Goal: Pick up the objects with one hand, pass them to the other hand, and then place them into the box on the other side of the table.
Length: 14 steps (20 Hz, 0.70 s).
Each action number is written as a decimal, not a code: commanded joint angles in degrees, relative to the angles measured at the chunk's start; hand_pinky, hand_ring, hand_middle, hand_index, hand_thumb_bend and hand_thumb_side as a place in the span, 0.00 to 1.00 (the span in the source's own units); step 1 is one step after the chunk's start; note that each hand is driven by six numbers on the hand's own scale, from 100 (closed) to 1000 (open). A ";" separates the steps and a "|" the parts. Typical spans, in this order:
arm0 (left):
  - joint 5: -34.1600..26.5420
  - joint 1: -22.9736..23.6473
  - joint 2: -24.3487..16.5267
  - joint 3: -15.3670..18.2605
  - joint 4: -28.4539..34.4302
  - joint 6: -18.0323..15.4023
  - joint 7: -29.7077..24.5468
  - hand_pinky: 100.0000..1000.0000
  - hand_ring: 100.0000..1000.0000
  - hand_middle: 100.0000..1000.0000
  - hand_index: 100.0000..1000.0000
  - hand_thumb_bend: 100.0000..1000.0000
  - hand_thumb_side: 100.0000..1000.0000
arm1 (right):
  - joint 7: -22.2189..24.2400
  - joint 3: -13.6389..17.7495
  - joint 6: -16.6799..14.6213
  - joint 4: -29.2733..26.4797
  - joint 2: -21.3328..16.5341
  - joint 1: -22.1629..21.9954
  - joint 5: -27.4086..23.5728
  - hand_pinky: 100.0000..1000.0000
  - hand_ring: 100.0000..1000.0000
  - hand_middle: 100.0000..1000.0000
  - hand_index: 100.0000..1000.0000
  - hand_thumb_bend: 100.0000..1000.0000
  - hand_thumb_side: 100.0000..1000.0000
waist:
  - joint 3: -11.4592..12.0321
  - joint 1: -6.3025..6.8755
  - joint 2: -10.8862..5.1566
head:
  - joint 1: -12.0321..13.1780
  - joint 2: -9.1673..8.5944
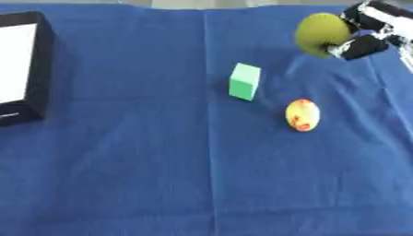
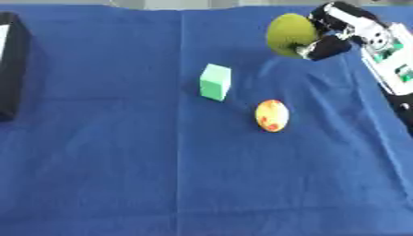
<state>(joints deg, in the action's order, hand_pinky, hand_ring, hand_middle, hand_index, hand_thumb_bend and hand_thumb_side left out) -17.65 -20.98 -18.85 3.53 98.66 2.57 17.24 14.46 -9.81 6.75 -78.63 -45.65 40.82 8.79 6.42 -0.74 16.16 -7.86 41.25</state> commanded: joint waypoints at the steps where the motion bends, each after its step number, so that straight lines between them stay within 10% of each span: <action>1: -0.11 -0.88 -2.48 -0.51 2.74 -0.05 -0.78 0.73 0.85 0.83 0.75 0.28 0.72 | -1.92 1.60 1.34 -4.89 -1.04 -0.17 -2.75 0.70 0.59 0.35 0.41 0.08 0.00 | -0.05 0.16 -1.72 | 0.29 0.28; 14: -0.66 -9.96 -8.41 -7.15 14.49 3.89 -6.75 0.72 0.84 0.82 0.74 0.27 0.64 | -8.51 1.61 3.46 -10.97 9.32 -3.48 -2.62 0.67 0.58 0.35 0.40 0.02 0.00 | 0.55 1.31 -4.32 | 0.53 2.39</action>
<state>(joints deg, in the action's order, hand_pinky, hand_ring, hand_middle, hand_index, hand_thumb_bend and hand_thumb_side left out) -18.08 -30.00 -25.18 -3.08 111.25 5.92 11.35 7.01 -8.88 10.31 -87.95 -36.33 36.60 5.88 6.89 0.65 13.02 -7.56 43.30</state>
